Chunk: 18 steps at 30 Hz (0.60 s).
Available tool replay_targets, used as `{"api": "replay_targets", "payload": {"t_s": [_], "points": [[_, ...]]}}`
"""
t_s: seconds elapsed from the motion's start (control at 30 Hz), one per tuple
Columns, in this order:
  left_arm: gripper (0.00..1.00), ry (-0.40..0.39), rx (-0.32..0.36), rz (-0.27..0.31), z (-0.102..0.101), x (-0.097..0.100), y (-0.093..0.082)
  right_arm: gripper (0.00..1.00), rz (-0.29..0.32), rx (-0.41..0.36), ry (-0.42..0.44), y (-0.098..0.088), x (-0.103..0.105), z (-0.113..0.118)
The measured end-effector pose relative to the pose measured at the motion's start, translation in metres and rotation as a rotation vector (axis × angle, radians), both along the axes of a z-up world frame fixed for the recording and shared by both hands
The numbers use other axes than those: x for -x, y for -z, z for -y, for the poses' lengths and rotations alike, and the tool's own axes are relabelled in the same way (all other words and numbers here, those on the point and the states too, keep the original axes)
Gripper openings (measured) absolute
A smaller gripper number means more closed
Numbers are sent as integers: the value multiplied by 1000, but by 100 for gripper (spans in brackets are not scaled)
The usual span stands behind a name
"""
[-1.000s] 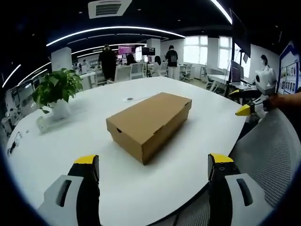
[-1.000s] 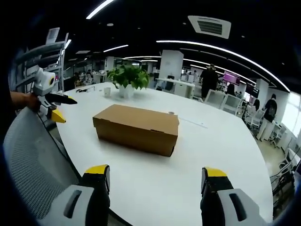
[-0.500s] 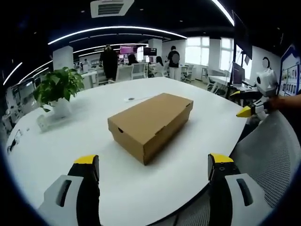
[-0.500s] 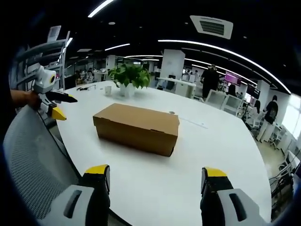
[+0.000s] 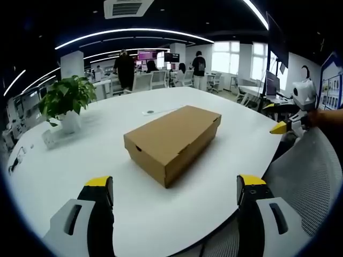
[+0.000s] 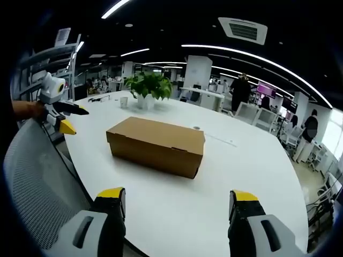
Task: Operate the shoe box by opening the lid, removing the specified soft item, and placing it in the target area until the item is outside and the box remains undamaged.
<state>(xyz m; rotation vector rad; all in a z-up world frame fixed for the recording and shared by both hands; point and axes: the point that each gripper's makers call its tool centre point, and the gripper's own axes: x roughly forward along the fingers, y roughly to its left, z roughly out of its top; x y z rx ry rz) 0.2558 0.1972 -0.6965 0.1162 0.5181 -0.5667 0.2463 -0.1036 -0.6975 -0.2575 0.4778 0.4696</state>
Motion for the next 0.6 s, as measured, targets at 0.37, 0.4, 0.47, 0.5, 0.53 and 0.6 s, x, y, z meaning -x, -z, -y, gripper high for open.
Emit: {"api": "replay_targets", "payload": {"t_s": [0.37, 0.4, 0.47, 0.5, 0.53, 0.6], "points": [[98, -28, -19, -59, -5, -12, 6, 77, 10, 18, -32, -3, -17, -3], [98, -32, -17, -63, -5, -13, 6, 76, 8, 19, -37, -3, -19, -3], [98, -37, -19, -70, -4, -16, 7, 76, 7, 22, -44, -3, -22, -4], [98, -40, -23, -74, -4, -17, 8, 76, 7, 27, -50, -2, -24, -4], [98, -39, -26, -77, -4, -18, 8, 76, 8, 32, -54, -2, -25, -4], [99, -36, -28, -83, -2, -20, 9, 76, 6, 41, -67, 0, -29, -3]]}}
